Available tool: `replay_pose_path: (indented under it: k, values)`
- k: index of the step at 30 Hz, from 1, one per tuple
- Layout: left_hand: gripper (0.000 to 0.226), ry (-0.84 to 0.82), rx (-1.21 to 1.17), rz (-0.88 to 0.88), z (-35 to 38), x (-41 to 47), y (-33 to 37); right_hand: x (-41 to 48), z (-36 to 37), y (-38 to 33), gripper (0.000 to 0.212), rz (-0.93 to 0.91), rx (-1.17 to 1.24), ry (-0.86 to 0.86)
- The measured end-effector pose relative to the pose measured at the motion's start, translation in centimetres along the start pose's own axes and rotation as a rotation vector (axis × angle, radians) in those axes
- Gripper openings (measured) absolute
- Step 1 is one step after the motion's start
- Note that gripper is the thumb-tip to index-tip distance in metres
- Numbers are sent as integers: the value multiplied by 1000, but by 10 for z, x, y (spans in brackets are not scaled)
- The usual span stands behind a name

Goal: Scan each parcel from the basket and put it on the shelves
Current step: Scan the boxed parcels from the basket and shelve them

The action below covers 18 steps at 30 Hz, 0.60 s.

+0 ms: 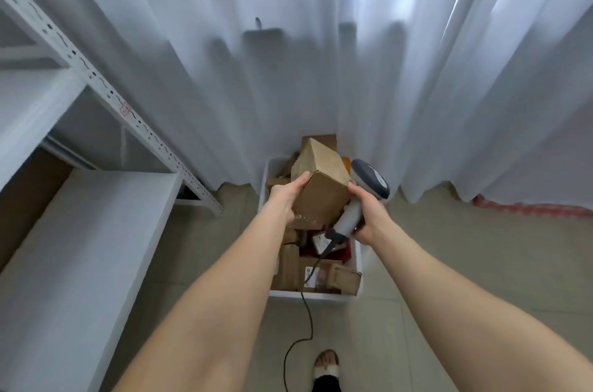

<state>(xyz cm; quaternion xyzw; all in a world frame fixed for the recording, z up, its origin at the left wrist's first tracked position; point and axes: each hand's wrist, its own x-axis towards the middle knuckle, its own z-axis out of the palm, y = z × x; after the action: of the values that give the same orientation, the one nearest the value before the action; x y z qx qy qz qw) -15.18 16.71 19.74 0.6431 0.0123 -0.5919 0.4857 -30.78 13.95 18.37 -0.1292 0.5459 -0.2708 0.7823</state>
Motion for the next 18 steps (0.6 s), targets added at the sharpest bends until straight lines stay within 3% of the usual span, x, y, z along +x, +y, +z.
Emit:
replay_pose_path:
  k: [5,12,18]
  values:
    - [78,-44,-3,6,-18,-75,1,-57,1,13,15,-3,-11,-91]
    - [96,-105,51,174,-33,-173,-12,-129,-14,21,40,-69,-105,-140]
    - [64,-81,140,258,-36,-232,-24,-184,-20,17,52,-162,-135,-224]
